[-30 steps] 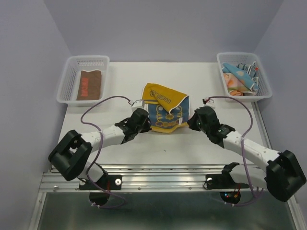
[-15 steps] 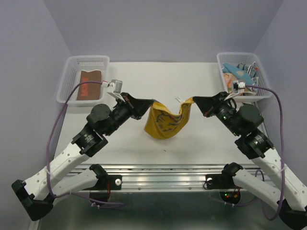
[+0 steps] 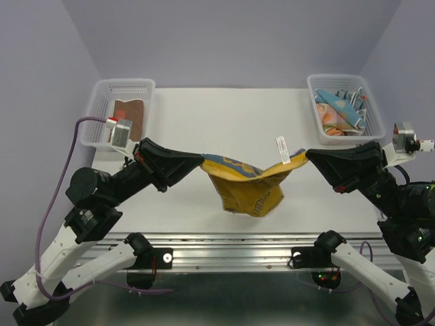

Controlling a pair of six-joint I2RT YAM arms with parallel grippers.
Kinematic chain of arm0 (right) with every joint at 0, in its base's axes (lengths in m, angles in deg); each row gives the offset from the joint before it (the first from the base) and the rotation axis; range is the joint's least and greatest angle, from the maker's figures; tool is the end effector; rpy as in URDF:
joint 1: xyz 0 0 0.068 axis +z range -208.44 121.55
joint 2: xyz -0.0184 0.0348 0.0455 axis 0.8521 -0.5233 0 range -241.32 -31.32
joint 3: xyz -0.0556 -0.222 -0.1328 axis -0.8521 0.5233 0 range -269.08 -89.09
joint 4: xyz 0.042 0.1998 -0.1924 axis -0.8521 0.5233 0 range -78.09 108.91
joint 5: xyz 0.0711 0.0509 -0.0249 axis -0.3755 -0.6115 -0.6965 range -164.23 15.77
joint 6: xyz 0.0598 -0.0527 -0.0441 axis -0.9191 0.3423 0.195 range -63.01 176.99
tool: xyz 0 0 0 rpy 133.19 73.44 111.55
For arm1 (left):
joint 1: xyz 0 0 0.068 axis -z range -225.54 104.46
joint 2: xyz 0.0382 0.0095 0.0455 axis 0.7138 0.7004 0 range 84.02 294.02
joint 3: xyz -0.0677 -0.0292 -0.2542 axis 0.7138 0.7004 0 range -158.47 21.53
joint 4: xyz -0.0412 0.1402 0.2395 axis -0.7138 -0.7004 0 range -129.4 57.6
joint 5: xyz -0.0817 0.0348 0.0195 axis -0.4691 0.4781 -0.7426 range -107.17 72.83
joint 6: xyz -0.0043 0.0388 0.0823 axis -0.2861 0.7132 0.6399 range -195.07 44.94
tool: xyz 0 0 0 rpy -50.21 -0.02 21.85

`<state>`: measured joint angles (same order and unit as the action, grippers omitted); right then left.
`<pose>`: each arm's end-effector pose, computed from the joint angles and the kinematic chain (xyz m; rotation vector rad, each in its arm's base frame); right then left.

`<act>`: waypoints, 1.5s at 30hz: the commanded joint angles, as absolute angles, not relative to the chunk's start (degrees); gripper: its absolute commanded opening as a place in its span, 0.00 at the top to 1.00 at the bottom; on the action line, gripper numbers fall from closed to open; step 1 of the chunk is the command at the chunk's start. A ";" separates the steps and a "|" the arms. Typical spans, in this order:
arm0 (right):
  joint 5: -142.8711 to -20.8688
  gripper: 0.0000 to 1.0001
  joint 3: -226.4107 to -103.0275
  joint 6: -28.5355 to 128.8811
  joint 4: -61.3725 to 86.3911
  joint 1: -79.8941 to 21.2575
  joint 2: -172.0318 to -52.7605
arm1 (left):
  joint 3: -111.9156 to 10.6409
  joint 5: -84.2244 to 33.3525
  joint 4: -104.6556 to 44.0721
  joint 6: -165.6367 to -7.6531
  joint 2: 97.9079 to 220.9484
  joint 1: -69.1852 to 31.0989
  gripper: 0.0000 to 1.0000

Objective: Fold and stack the towels
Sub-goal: Flatten out the crumpled towel

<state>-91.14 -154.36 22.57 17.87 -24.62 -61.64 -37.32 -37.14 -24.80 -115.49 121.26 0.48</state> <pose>0.0828 0.0840 0.5174 -0.2804 1.1360 1.2197 0.0998 -0.1435 0.4951 0.4095 1.1563 -1.5227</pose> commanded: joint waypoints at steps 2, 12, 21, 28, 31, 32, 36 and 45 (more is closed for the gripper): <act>-94.71 0.99 -154.48 20.07 16.83 -24.52 -60.85 | -36.74 -41.17 -19.74 -117.69 119.18 0.69 1.00; -80.66 0.99 -150.27 23.32 18.15 -24.52 -62.69 | -34.19 -29.50 -21.58 -114.62 121.19 0.69 1.00; -61.52 0.99 -143.32 26.22 13.94 -24.52 -70.68 | -35.24 -1.12 -24.22 -107.50 134.44 -0.27 1.00; -47.52 0.99 -145.07 30.61 6.65 -24.52 -84.74 | -39.02 -11.36 -19.49 -105.48 148.17 -12.57 1.00; -45.31 0.99 -147.78 33.16 3.05 -25.22 -91.94 | -40.86 -14.88 -16.67 -104.25 153.88 -17.32 1.00; -45.57 0.99 -148.75 33.78 2.25 -26.35 -95.44 | -41.48 -16.46 -15.62 -103.90 156.68 -19.16 1.00; -47.50 0.99 -153.50 35.10 -0.65 -29.79 -104.14 | -47.88 -21.37 -14.38 -101.88 164.50 -22.50 1.00; -58.57 0.99 -161.50 35.28 -5.84 -36.47 -120.24 | -61.69 -31.67 -15.87 -99.85 184.29 -27.34 1.00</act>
<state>-53.69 -156.20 34.59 0.23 -34.28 -117.05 -57.21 -25.69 -17.52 -101.72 180.27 -25.84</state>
